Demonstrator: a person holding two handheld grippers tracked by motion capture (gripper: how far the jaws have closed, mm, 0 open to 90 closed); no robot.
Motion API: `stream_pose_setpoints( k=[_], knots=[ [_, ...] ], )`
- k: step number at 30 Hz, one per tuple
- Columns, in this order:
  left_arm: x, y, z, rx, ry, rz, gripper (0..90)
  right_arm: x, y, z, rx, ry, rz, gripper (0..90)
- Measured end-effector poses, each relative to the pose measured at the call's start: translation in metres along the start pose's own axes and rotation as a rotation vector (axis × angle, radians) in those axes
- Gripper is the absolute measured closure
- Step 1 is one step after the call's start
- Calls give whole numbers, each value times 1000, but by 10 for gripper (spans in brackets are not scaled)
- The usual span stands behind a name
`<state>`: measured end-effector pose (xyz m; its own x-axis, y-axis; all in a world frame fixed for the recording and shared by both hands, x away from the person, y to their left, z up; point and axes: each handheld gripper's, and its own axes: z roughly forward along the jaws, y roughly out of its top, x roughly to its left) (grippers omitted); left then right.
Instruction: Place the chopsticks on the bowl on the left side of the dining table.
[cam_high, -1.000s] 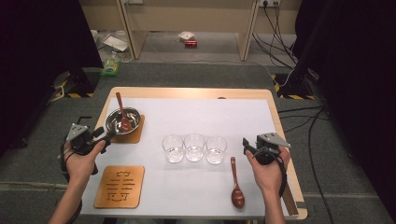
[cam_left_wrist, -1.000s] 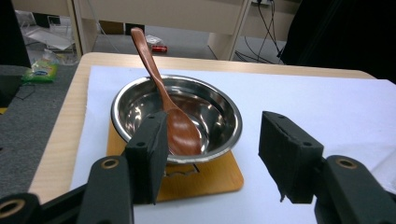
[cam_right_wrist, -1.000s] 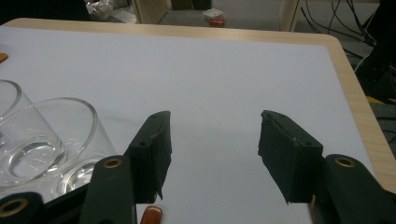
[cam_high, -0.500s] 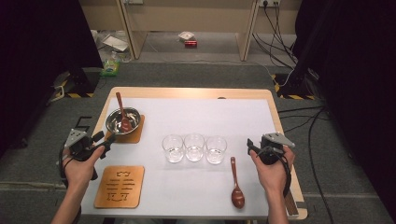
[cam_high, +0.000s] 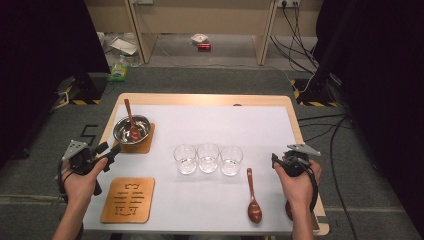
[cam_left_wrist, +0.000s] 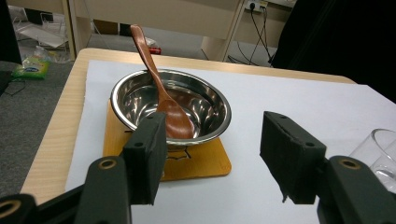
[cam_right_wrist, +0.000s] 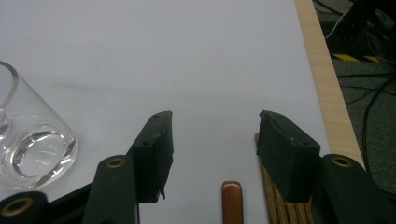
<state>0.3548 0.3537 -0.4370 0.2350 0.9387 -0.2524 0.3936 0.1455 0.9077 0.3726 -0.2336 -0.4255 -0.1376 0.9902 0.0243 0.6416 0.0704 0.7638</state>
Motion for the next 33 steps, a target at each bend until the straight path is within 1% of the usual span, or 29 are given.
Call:
stream_pose_setpoints(
  k=[2, 5, 7, 12, 13, 14, 15, 19, 21, 22, 23, 24, 25, 26, 28, 30, 32, 33],
  knots=[
    [0, -1, 1, 2, -1, -2, 409, -4, -1, 0, 14, -13, 14, 486],
    [-1, -2, 1, 5, -2, -1, 408, -11, -3, 1, 59, -12, 15, 525],
    [-1, -2, 2, 7, -3, -1, 409, -16, -3, 2, 86, -19, 4, 599],
    [-2, -3, 2, 7, 1, 3, 409, -27, -2, 5, 164, -29, -14, 672],
    [-2, -3, 2, 6, 0, 3, 409, -27, -1, 6, 182, -34, -6, 690],
    [-2, -3, 1, 6, 0, 3, 409, -29, -1, 7, 201, -30, -17, 700],
    [-2, -3, 1, 3, 0, 0, 409, -29, 0, 9, 224, -31, -14, 708],
    [-2, -3, 1, 7, 1, 3, 411, -34, 0, 17, 304, -28, -28, 731],
    [-2, -4, 2, 9, 0, 2, 411, -35, -1, 20, 329, -36, -31, 741],
    [-2, -4, 2, 8, 0, 2, 411, -35, -1, 21, 345, -37, -22, 744],
    [-2, -4, 2, 8, 0, 1, 411, -37, -1, 21, 349, -33, -30, 747],
    [-2, -4, 2, 8, 0, 1, 411, -37, -2, 22, 358, -30, -22, 748],
    [-2, -4, 2, 7, 1, 1, 411, -36, -2, 22, 376, -27, -5, 750],
    [-2, -4, 2, 6, 1, 1, 411, -37, -2, 22, 385, -20, -7, 751],
    [-1, -4, 1, 5, 1, 1, 411, -37, -1, 23, 402, -21, 3, 752],
    [-1, -4, 1, 5, 1, 2, 411, -38, -1, 24, 410, -19, -14, 755],
    [-1, -3, 1, 3, 3, 0, 412, -38, 0, 25, 423, -14, -12, 769],
    [-1, -3, 1, 3, 2, -1, 411, -38, 0, 26, 433, -23, -17, 775]
  ],
)
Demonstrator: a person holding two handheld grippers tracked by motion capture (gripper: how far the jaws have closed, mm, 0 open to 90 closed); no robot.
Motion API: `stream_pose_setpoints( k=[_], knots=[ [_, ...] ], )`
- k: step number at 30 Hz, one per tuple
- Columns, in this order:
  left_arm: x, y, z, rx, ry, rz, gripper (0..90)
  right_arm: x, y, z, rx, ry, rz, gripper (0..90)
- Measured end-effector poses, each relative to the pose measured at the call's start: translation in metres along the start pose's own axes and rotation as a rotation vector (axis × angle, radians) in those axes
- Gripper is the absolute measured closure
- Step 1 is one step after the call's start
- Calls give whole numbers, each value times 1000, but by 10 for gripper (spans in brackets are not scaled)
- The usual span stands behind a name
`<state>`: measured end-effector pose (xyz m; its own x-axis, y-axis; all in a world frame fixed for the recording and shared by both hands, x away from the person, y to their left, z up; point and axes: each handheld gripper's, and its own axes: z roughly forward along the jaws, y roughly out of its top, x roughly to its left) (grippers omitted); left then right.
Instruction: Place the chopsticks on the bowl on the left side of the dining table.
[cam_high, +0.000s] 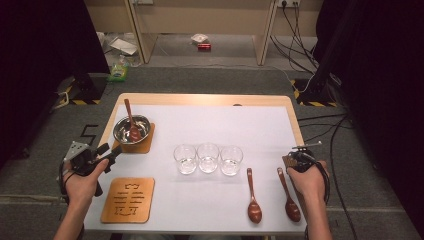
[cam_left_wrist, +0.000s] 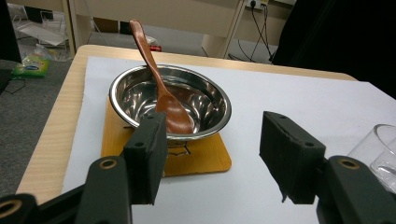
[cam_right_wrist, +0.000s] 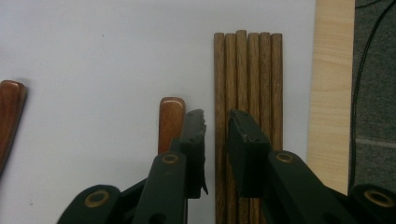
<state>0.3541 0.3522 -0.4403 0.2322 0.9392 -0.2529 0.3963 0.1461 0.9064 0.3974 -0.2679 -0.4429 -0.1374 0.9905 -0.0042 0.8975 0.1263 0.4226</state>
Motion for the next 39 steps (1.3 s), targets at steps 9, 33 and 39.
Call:
stream_pose_setpoints(
  k=[9, 33, 39],
  knots=[
    [0, -1, 0, 6, -1, 3, 412, 2, 3, 4, 35, -6, -3, 805],
    [-1, -2, 1, 9, -11, 4, 412, 9, 12, 16, 144, -38, -3, 846],
    [-2, -2, 1, 10, -9, 6, 413, 8, 25, 20, 103, -32, 3, 846]
  ],
)
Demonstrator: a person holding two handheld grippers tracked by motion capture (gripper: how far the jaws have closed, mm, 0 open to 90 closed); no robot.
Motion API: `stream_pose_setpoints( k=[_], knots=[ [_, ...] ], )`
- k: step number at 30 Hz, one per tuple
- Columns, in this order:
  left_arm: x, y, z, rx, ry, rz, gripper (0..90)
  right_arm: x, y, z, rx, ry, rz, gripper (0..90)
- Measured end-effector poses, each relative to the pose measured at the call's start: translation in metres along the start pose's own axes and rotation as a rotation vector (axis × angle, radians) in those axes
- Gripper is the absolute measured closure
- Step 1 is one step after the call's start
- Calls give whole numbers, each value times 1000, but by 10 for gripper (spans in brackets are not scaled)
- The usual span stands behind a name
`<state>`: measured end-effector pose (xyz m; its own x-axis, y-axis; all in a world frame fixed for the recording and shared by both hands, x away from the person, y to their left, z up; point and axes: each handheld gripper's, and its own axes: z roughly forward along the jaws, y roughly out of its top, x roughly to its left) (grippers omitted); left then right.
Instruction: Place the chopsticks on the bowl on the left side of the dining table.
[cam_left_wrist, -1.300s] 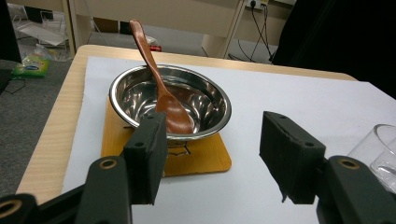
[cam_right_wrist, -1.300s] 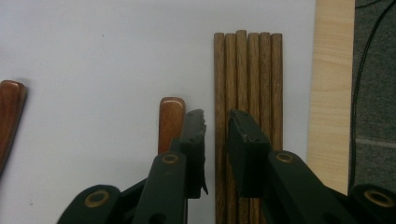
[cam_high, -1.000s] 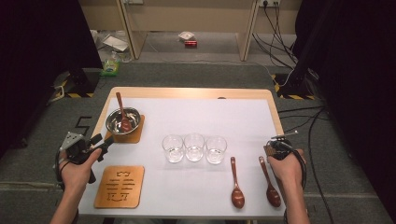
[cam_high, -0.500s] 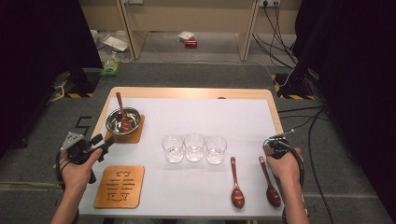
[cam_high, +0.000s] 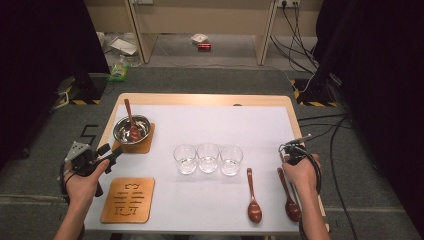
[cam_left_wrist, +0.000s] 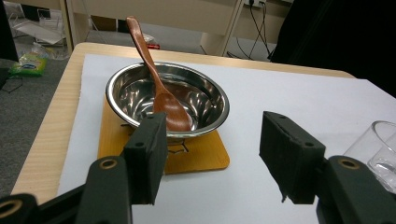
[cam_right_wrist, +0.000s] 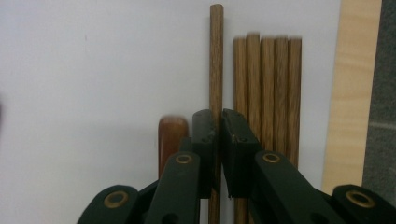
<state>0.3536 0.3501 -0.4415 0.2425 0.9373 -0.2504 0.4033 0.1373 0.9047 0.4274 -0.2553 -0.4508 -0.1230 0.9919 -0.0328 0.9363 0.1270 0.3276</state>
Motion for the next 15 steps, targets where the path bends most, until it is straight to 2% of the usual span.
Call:
stream_pose_setpoints(
  k=[6, 8, 15],
  knots=[
    [0, -1, 0, 2, 1, -1, 413, 1, 25, 6, -53, 31, -3, 846],
    [1, 0, 0, 0, 0, -2, 413, 0, 33, 8, -62, 25, -4, 846],
    [2, -1, 1, 1, 4, -8, 413, 0, 45, 18, -13, 31, -24, 845]
  ],
)
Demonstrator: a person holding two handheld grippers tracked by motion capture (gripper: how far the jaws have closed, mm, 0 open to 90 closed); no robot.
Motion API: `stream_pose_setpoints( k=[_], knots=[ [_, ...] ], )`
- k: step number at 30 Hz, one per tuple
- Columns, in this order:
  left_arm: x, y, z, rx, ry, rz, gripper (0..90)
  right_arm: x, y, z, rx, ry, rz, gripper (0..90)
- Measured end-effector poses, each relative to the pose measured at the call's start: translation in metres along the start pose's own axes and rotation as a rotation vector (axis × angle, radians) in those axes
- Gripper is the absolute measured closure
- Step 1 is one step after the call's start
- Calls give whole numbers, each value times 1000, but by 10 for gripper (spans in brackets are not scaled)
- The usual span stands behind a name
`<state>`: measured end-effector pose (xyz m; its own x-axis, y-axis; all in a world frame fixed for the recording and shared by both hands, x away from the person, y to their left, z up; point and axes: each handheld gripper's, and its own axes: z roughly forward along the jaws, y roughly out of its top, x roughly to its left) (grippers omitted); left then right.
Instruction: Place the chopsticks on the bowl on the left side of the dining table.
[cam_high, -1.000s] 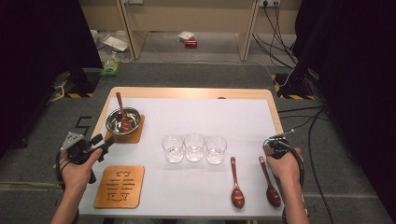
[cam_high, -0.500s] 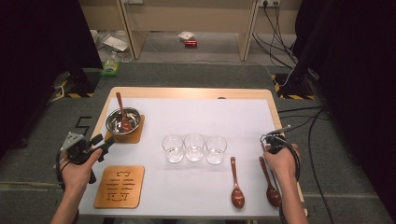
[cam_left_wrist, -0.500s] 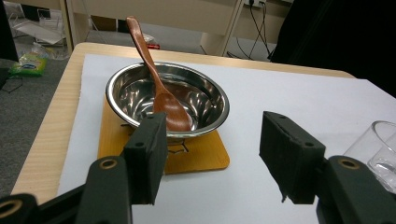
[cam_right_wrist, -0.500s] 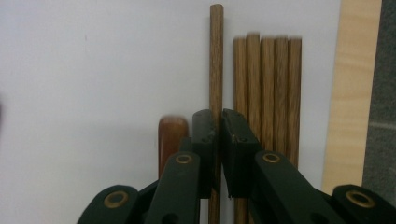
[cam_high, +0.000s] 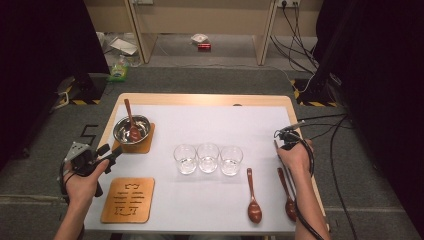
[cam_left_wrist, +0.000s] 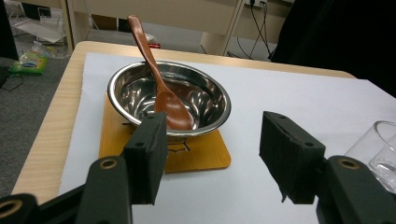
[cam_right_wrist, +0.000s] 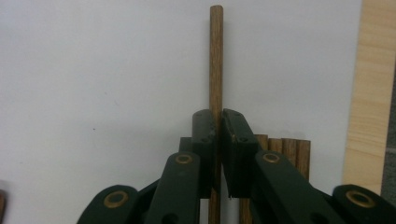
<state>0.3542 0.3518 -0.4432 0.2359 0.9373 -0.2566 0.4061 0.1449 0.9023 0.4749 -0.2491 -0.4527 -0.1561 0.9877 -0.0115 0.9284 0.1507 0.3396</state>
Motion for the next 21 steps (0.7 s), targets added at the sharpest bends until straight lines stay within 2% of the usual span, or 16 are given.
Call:
stream_pose_setpoints(
  k=[3, 5, 7, 12, 15, 21],
  knots=[
    [0, 0, 0, 2, -2, 1, 413, -1, 0, 2, 3, 3, -9, 844],
    [0, 0, 0, 6, -6, 2, 413, -1, 0, 2, 7, 5, 4, 835],
    [-1, -1, 1, 6, -5, 2, 413, -1, 1, 1, 5, 5, 6, 797],
    [0, -1, 1, 6, -4, -4, 413, -3, -3, -11, -7, 8, 1, 789],
    [0, -1, 0, 4, -7, -4, 413, -5, -10, -23, 22, 14, -16, 791],
    [1, -1, 0, 4, -5, -7, 413, -6, -29, -40, 126, 31, -18, 810]
  ],
)
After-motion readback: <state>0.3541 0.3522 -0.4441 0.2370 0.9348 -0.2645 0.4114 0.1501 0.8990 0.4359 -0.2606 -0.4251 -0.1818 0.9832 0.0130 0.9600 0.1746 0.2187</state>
